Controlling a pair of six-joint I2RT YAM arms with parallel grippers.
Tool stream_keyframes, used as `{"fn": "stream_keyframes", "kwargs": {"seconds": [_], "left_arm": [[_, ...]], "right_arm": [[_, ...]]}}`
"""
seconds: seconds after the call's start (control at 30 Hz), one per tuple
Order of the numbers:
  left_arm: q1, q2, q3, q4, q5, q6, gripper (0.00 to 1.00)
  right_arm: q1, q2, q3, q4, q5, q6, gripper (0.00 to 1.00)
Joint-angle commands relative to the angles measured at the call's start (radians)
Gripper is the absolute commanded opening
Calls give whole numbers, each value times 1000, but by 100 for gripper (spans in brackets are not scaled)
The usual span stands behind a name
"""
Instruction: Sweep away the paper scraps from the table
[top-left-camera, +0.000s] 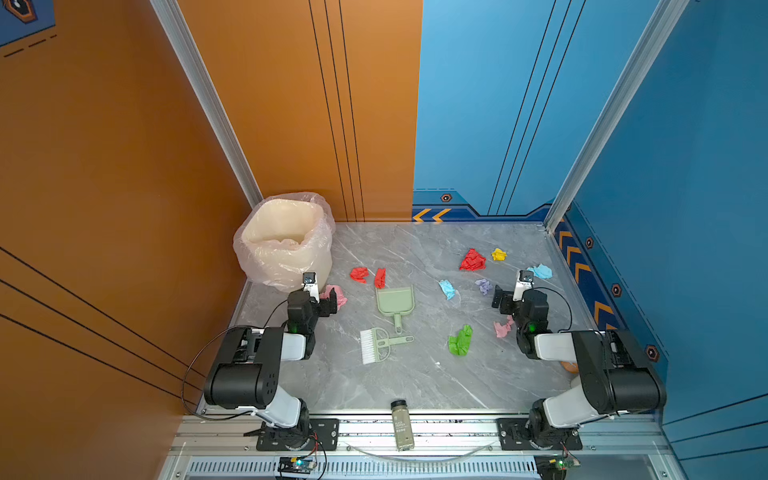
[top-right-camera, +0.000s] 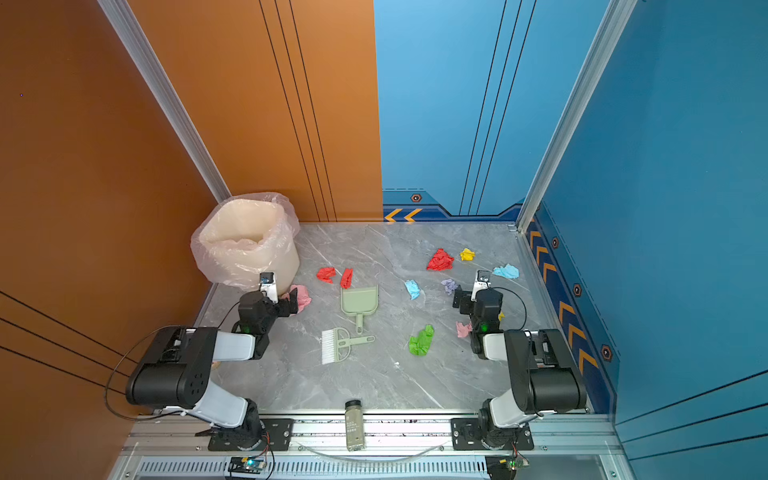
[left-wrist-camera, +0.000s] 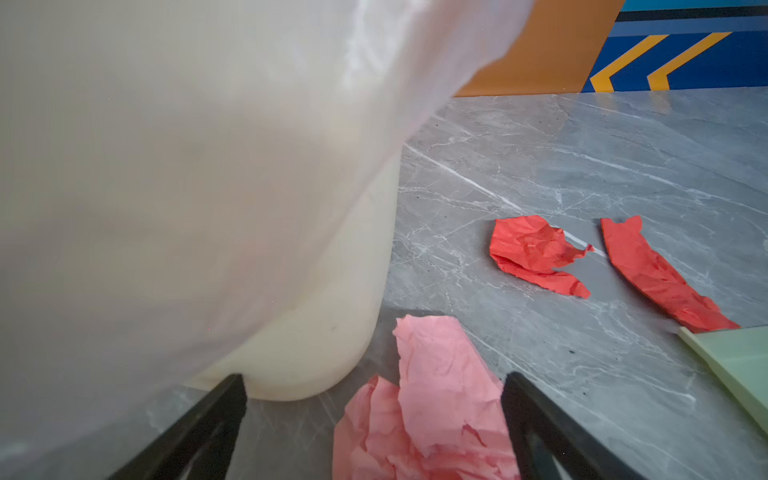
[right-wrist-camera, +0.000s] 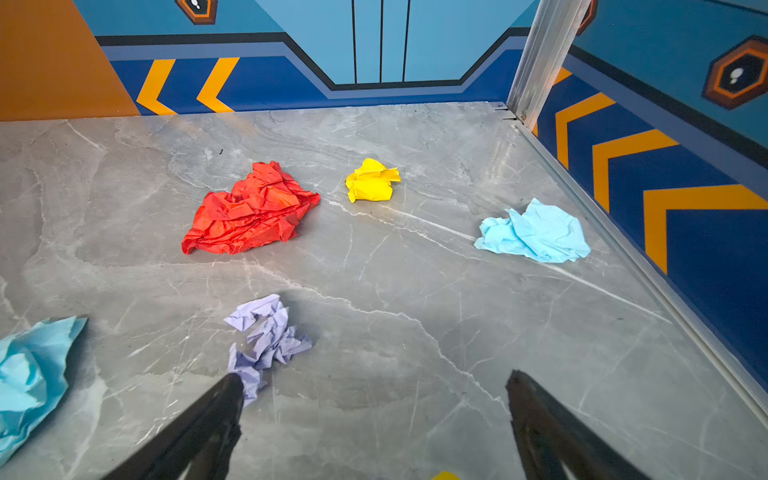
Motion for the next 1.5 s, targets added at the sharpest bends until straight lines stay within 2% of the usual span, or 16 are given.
{"fn": "stream_keyframes", "kwargs": {"seconds": [0.0, 0.33, 0.57, 0.87, 1.0, 1.3, 1.47], "left_arm": [[3, 10, 21, 3, 16, 3, 98], [3, 9, 21, 4, 17, 4, 98], [0, 9, 21, 4, 19, 9, 98], [-29, 2, 4, 20, -33, 27, 98], [-38, 2, -2, 30, -51, 32, 98], [-76, -5, -81, 175, -53, 82, 98], [-77, -44, -144, 262, 4, 102, 98]], "right_arm": [[7, 9, 12, 12, 26, -11, 100], [13, 9, 8, 17, 41, -13, 100], [-19, 11, 15, 6, -23, 4, 100], [-16, 10, 16, 7, -17, 2, 100], [9, 8, 10, 18, 34, -12, 100], [31, -11, -29, 72, 67, -27, 100], [32, -105, -17, -33, 68, -24, 100]]}}
